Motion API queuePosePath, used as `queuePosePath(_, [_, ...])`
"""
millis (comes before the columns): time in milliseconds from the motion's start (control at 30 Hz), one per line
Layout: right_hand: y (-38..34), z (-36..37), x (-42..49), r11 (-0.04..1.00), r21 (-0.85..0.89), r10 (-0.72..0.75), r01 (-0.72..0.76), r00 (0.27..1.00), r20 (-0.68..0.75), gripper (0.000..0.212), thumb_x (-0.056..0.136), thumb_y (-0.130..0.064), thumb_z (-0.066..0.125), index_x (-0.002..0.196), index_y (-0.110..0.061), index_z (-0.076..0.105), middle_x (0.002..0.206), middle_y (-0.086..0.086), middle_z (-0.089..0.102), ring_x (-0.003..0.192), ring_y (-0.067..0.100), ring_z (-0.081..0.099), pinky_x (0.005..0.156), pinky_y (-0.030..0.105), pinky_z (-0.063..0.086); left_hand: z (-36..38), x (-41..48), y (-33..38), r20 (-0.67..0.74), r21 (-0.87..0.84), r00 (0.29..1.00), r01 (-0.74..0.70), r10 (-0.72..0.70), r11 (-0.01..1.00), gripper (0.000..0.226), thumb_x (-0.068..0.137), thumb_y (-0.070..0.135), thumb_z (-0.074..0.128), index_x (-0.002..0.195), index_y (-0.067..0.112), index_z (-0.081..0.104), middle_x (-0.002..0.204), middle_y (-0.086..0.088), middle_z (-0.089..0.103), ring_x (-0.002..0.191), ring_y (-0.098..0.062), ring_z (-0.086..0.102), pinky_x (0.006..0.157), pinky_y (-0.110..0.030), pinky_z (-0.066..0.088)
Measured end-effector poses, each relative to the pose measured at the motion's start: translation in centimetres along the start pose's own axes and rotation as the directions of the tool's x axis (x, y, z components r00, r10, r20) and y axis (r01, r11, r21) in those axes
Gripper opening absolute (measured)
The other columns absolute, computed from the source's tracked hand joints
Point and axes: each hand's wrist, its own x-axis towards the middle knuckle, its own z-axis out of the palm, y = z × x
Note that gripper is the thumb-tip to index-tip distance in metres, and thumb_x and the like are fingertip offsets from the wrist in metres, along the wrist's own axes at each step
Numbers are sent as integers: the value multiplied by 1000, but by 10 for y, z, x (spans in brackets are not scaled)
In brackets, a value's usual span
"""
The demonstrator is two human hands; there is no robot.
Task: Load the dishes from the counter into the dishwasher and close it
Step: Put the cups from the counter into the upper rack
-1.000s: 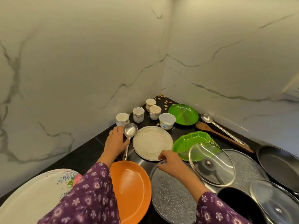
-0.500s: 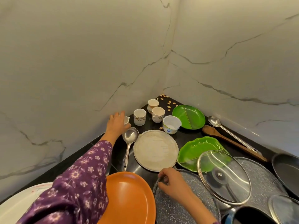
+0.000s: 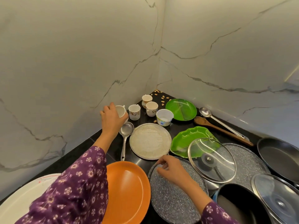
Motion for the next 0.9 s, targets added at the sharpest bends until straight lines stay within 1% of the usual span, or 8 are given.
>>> queuePosePath(100, [-6, -11, -18, 978, 199, 66, -60, 998, -25, 23, 83, -43, 63, 95, -24, 63, 94, -6, 64, 84, 8, 61, 74, 25, 53, -18, -33, 34, 31, -102, 993, -111, 115, 989, 72, 80, 51, 66, 134, 11, 40, 120, -15, 49, 105, -28, 46, 83, -32, 37])
queuePosePath(167, [-13, -21, -32, 887, 443, 158, -129, 987, -29, 35, 86, -50, 57, 98, -18, 63, 95, 1, 65, 81, 13, 61, 73, 30, 54, -26, -59, 64, 77, -215, 981, -156, 176, 964, 68, 77, 53, 68, 129, 15, 45, 119, -9, 52, 103, -22, 48, 83, -32, 40])
queuePosePath(300, [-9, -52, -72, 404, 896, 327, -186, 944, 48, 69, 81, -65, 41, 109, -5, 60, 98, 13, 65, 79, 21, 63, 67, 31, 55, -34, -122, 139, 163, -406, 929, -245, 333, 881, 62, 74, 50, 72, 121, 17, 51, 109, -5, 58, 96, -21, 54, 82, -36, 46])
queuePosePath(367, [5, -69, -97, 179, 972, 346, -151, 935, 82, 80, 77, -74, 34, 113, -7, 58, 102, 17, 65, 79, 25, 65, 64, 32, 55, -34, -153, 174, 176, -469, 890, -300, 421, 831, 65, 71, 52, 72, 121, 17, 52, 106, -3, 59, 93, -17, 55, 76, -30, 45])
queuePosePath(433, [25, -90, -128, 43, 996, 328, -82, 943, 63, 84, 79, -78, 28, 118, -9, 56, 103, 19, 65, 79, 26, 65, 64, 31, 55, -33, -186, 210, 205, -517, 829, -360, 521, 776, 66, 69, 53, 72, 121, 17, 52, 102, -1, 58, 91, -14, 55, 73, -24, 42])
queuePosePath(533, [49, -120, -182, -23, 1000, 303, 21, 953, -13, 84, 77, -78, 28, 121, -13, 56, 99, 19, 67, 77, 26, 65, 67, 31, 54, -29, -238, 258, 233, -566, 720, -446, 654, 693, 69, 64, 59, 65, 121, 22, 52, 102, 2, 59, 91, -11, 56, 76, -23, 45])
queuePosePath(700, [99, -160, -286, -24, 977, 407, 210, 895, -182, 68, 81, -65, 39, 119, -13, 60, 88, 10, 69, 72, 20, 64, 62, 28, 53, -9, -334, 335, 242, -666, 487, -545, 839, 509, 70, 66, 60, 64, 123, 24, 49, 106, 7, 56, 96, -6, 52, 83, -22, 43])
queuePosePath(900, [177, -180, -431, 4, 888, 641, 460, 681, -355, 53, 86, -58, 44, 107, -16, 67, 94, 12, 67, 77, 19, 59, 68, 29, 47, 21, -476, 419, 258, -807, 208, -491, 943, 329, 83, 65, 60, 65, 133, 21, 39, 120, 6, 47, 108, -8, 48, 92, -27, 44])
